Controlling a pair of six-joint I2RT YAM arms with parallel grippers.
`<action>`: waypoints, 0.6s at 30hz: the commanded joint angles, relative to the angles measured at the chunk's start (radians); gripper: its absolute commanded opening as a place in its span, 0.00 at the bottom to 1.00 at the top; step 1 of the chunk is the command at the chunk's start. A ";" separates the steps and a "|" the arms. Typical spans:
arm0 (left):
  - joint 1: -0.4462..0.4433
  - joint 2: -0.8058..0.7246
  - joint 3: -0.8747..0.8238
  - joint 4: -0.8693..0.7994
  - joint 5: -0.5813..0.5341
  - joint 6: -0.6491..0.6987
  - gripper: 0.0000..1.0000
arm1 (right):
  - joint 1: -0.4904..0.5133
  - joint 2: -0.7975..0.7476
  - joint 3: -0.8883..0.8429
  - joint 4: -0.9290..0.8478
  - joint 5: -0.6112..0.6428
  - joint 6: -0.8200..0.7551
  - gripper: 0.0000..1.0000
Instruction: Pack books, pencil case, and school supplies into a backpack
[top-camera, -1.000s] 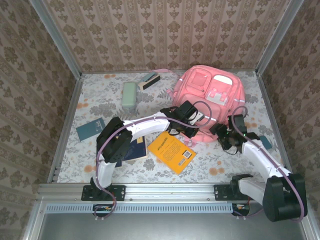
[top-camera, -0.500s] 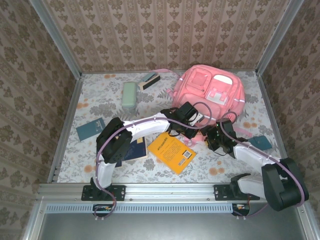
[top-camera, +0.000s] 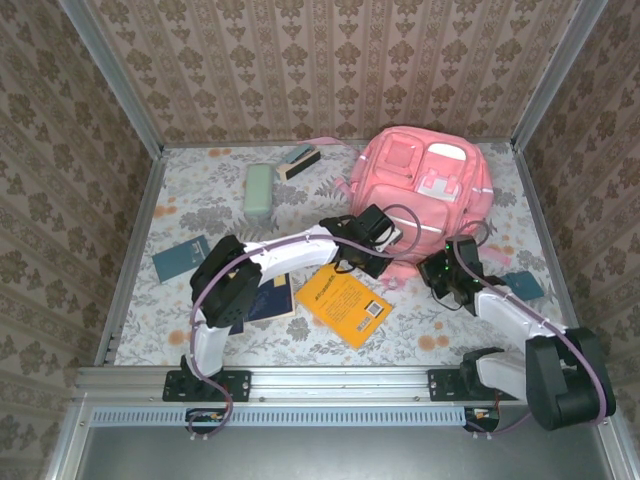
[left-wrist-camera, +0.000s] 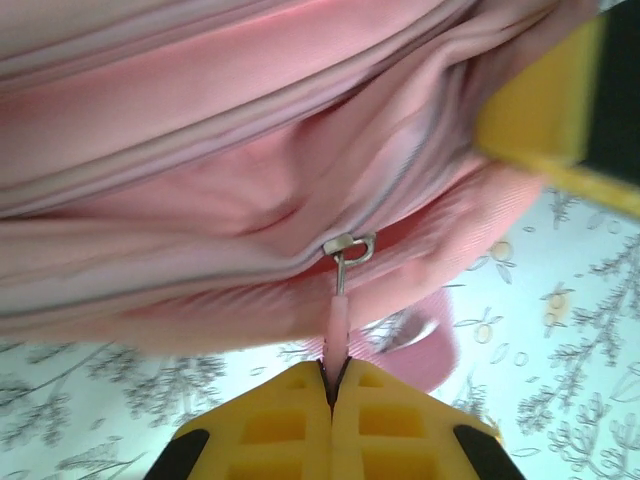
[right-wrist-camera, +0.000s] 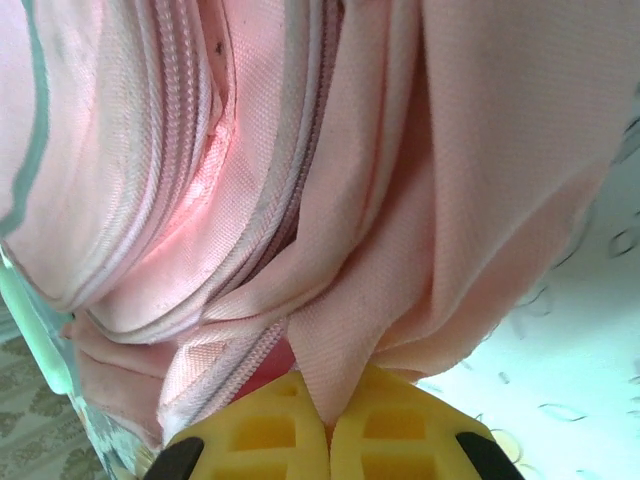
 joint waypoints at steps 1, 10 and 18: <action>0.075 -0.028 0.006 -0.112 -0.154 0.036 0.00 | -0.084 -0.059 0.054 -0.099 -0.025 -0.107 0.00; 0.269 0.065 0.141 -0.150 -0.249 0.104 0.00 | -0.220 -0.074 0.168 -0.231 -0.146 -0.272 0.00; 0.292 0.101 0.211 -0.053 -0.031 0.136 0.00 | -0.263 0.017 0.269 -0.310 -0.217 -0.404 0.06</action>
